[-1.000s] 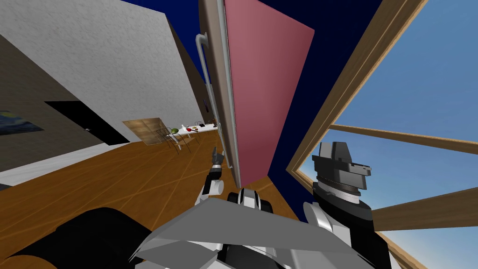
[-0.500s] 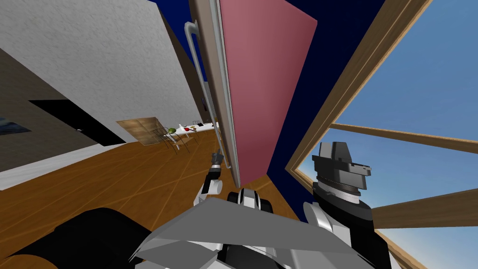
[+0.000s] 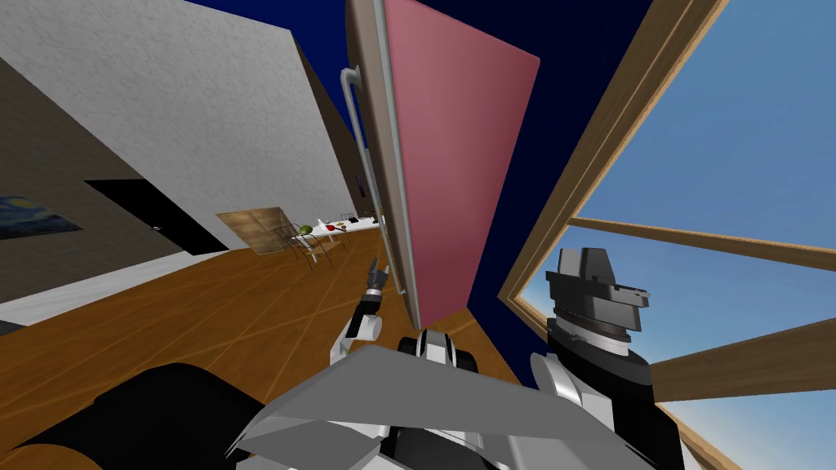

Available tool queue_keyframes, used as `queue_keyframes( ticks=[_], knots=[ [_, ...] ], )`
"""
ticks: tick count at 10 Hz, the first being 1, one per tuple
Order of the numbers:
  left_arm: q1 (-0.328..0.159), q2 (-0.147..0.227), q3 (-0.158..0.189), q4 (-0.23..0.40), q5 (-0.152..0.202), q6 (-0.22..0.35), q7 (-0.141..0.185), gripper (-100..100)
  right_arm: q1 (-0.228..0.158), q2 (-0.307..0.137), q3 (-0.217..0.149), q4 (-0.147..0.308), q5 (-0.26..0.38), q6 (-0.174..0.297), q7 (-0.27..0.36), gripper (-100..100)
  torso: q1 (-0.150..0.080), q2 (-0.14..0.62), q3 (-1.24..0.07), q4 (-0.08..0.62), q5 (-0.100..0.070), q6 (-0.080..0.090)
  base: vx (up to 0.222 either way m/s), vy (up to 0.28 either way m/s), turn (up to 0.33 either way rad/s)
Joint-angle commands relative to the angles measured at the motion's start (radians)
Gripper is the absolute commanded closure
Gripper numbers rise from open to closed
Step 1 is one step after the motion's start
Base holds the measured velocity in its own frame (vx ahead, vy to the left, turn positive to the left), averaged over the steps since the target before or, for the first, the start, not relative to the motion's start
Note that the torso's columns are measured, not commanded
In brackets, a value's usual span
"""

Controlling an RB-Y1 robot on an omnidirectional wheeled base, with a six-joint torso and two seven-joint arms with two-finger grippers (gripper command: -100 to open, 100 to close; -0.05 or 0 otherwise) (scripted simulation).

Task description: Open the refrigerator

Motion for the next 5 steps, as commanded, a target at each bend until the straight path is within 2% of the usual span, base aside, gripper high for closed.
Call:
queue_keyframes(
  ticks=[1,5],
  knots=[
    [0.001,0.018,0.004,0.054,0.011,-0.001,0.011,-100,0.000,0.000,0.000,0.000,0.000,0.000,0.000,0,-0.001,0.003,0.001,0.002,-0.001,-0.001,0.021,-0.037,0.058],
    [-0.003,-0.009,0.012,0.116,0.027,-0.019,0.028,-100,0.000,0.000,0.000,0.000,0.000,0.000,0.000,0,0.000,0.000,0.000,0.000,0.001,0.002,0.024,-0.037,0.039]
  ],
)
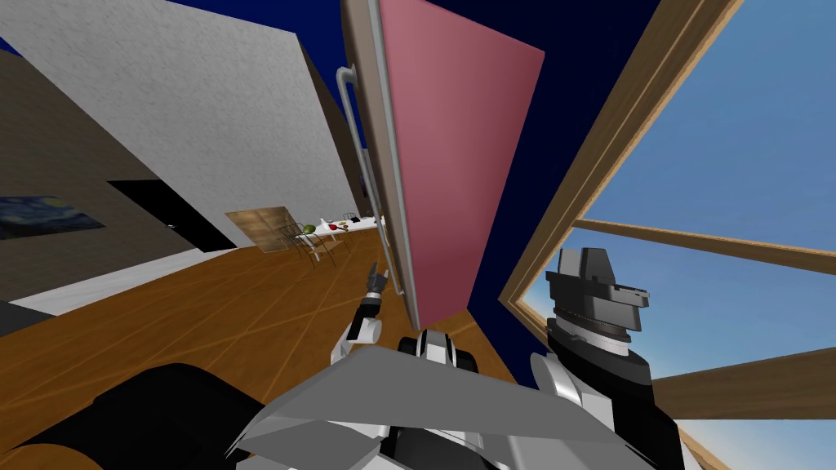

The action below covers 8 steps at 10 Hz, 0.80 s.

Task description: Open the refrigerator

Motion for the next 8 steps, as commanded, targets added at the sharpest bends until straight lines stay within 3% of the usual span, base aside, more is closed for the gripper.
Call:
queue_keyframes(
  ticks=[1,4,8],
  knots=[
    [0.001,-0.013,0.005,0.047,0.013,-0.004,0.016,-100,0.000,0.000,0.000,0.000,0.000,0.000,0.000,0,0.000,0.000,0.000,0.000,0.000,0.001,0.013,-0.037,0.026],
    [-0.002,-0.013,0.010,0.086,0.023,-0.015,0.027,-100,0.000,0.000,0.000,0.000,0.000,0.000,0.000,0,-0.002,0.003,0.002,0.001,0.000,0.001,0.018,-0.035,0.030],
    [-0.007,0.016,0.019,0.158,0.041,-0.035,0.046,-100,0.000,0.000,0.000,0.000,0.000,0.000,0.000,0,-0.002,0.007,0.004,0.004,-0.002,-0.002,0.021,-0.032,0.023]
  ],
)
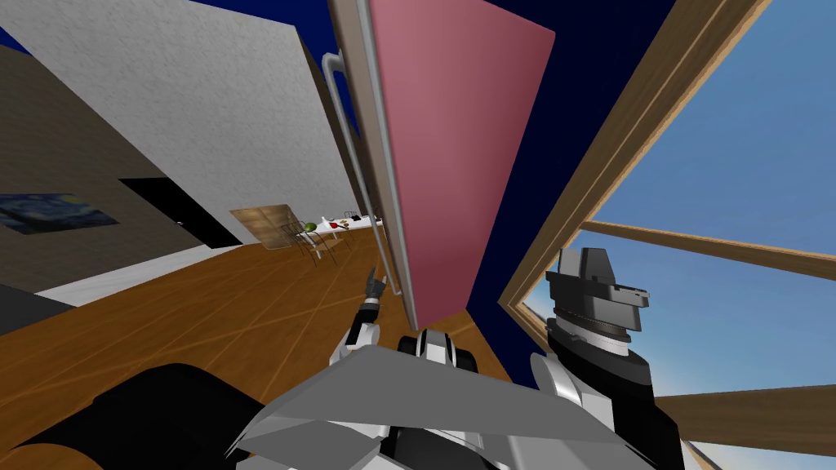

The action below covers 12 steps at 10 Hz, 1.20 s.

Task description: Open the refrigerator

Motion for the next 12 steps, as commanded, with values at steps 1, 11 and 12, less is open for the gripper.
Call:
queue_keyframes(
  ticks=[1,11,12],
  knots=[
    [-0.004,0.012,0.006,0.056,0.014,-0.008,0.014,-100,0.000,0.000,0.000,0.000,0.000,0.000,0.000,0,-0.002,0.005,0.003,0.002,-0.002,-0.002,0.041,-0.044,0.045],
    [-0.008,-0.158,0.019,0.148,0.044,-0.046,0.044,-100,0.000,0.000,0.000,0.000,0.000,0.000,0.000,0,-0.004,0.009,0.005,0.004,-0.003,-0.002,0.013,-0.031,0.023],
    [-0.014,-0.159,0.026,0.124,0.048,-0.016,0.038,-100,0.000,0.000,0.000,0.000,0.000,0.000,0.000,0,-0.001,0.011,0.006,0.004,-0.002,-0.003,0.063,0.024,0.017]
  ],
)
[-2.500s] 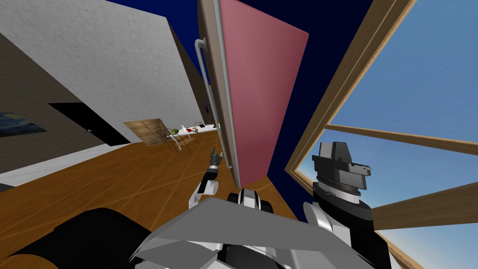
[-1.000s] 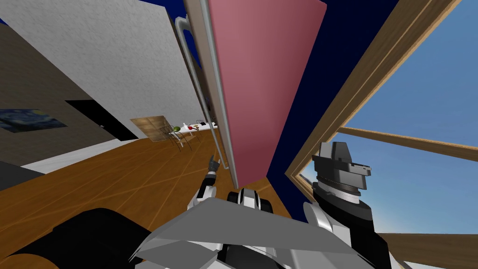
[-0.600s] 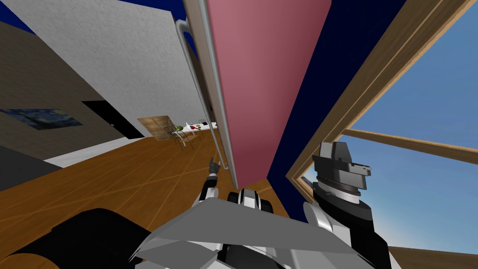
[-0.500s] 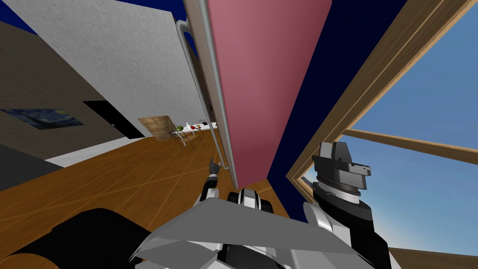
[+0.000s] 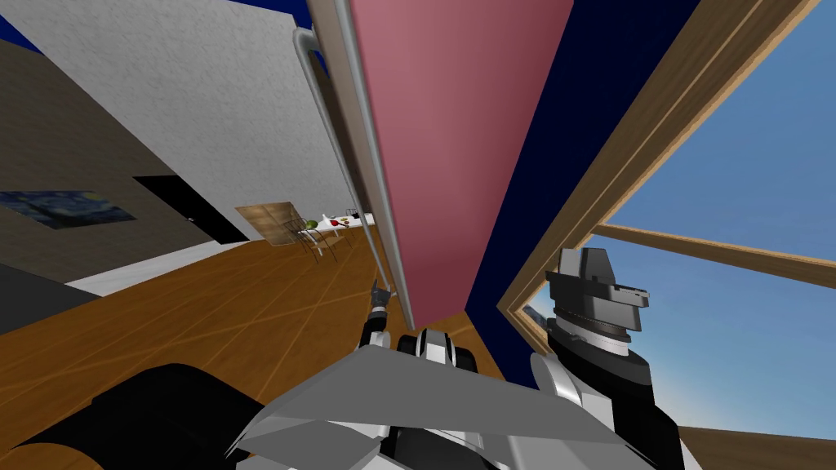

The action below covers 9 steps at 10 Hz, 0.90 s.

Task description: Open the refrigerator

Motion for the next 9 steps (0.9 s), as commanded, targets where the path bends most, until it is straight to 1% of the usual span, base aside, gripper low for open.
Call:
queue_keyframes(
  ticks=[1,2,3,4,6,7,8,9],
  knots=[
    [-0.001,-0.002,0.003,-0.015,0.001,0.013,-0.004,-100,0.000,0.000,0.000,0.000,0.000,0.000,0.000,0,0.002,-0.002,-0.001,0.000,0.000,0.000,0.037,0.014,0.003],
    [-0.001,-0.003,0.002,-0.017,0.001,0.017,-0.006,100,0.000,0.000,0.000,0.000,0.000,0.000,0.000,0,0.001,-0.001,-0.001,0.000,0.000,0.000,0.000,0.000,0.000],
    [-0.001,0.012,-0.014,-0.018,-0.002,0.020,0.006,100,0.000,0.000,0.000,0.000,0.000,0.000,0.000,0,-0.001,0.001,0.001,0.001,-0.001,0.000,-0.025,0.142,-0.079],
    [-0.001,0.012,-0.014,-0.018,-0.002,0.020,0.006,100,0.000,0.000,0.000,0.000,0.000,0.000,0.000,0,0.004,-0.001,-0.001,0.001,-0.002,0.003,-0.050,0.193,-0.088],
    [-0.002,0.041,-0.045,-0.024,-0.009,0.026,0.029,100,0.000,-0.001,0.000,0.000,0.000,0.000,0.000,0,0.004,-0.002,-0.002,0.002,-0.002,0.002,-0.066,0.305,-0.124],
    [-0.002,0.041,-0.045,-0.024,-0.009,0.026,0.029,100,0.000,-0.001,-0.001,0.000,0.000,0.000,0.000,0,0.004,-0.008,-0.004,0.003,-0.003,0.004,-0.053,0.270,-0.059],
    [-0.003,0.056,-0.060,-0.027,-0.012,0.028,0.041,100,0.000,-0.001,0.000,0.000,0.000,0.000,0.000,0,-0.004,-0.009,-0.005,0.002,-0.003,0.004,-0.038,0.288,-0.090],
    [-0.003,0.070,-0.076,-0.029,-0.016,0.031,0.053,100,0.000,-0.001,0.000,0.000,0.000,0.000,0.000,0,-0.004,-0.011,-0.005,0.002,-0.003,0.007,-0.042,0.347,-0.148]
  ],
)
